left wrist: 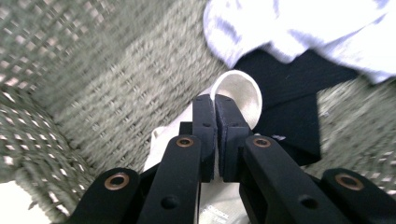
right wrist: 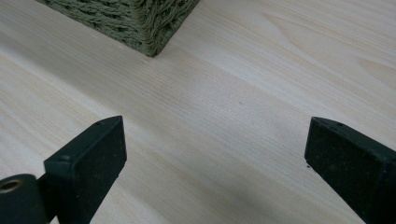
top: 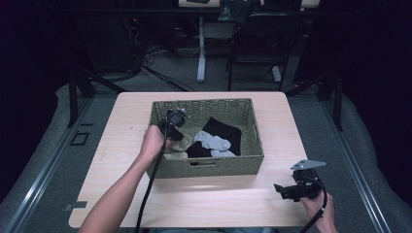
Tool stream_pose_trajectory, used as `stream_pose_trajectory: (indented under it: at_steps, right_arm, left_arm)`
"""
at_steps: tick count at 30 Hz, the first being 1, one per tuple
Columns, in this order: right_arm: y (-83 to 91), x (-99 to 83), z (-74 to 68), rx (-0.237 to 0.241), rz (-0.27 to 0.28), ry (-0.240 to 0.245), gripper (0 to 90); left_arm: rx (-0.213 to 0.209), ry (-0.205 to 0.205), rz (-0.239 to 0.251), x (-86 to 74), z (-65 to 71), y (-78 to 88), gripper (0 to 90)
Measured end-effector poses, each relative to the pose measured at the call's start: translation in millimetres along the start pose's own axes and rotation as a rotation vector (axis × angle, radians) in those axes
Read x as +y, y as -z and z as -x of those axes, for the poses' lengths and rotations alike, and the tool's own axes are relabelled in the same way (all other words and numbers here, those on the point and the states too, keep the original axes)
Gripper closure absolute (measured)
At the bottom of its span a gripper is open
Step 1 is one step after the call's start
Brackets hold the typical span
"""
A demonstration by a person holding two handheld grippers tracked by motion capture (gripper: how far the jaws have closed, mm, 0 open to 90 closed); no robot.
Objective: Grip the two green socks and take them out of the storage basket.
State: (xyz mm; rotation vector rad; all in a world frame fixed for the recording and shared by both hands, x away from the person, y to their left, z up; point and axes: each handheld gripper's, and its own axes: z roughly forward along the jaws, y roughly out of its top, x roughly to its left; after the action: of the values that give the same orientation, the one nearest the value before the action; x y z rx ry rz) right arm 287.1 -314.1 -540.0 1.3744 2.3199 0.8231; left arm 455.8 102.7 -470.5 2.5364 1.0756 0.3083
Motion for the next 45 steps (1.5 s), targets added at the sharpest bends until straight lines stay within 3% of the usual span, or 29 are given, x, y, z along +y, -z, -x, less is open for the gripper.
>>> stream_pose_trajectory:
  at_steps: [4,17,27,39,45]
  right_arm:
    - [-1.1,0.0,0.1,0.000,-0.002,-0.003,5.0]
    - [-1.4,0.6,-0.1,0.003,-0.004,0.001,5.1]
    - [-3.2,0.4,-0.5,0.003,-0.013,0.003,5.1]
    - [-4.8,1.9,-0.6,0.013,-0.017,0.007,5.1]
    - [-4.3,1.7,-1.0,0.011,-0.014,0.005,4.9]
  left_arm:
    - [-0.006,0.002,0.070,3.4,-0.3,22.5,87.9]
    - [-0.033,0.002,0.174,6.2,-3.7,58.7,87.8]
    - [-0.020,0.008,0.241,7.8,-9.8,87.4,87.7]
    - [-0.009,0.034,0.277,6.3,-23.1,111.1,87.7]
    - [0.032,0.057,0.324,1.2,-32.0,132.8,87.6]
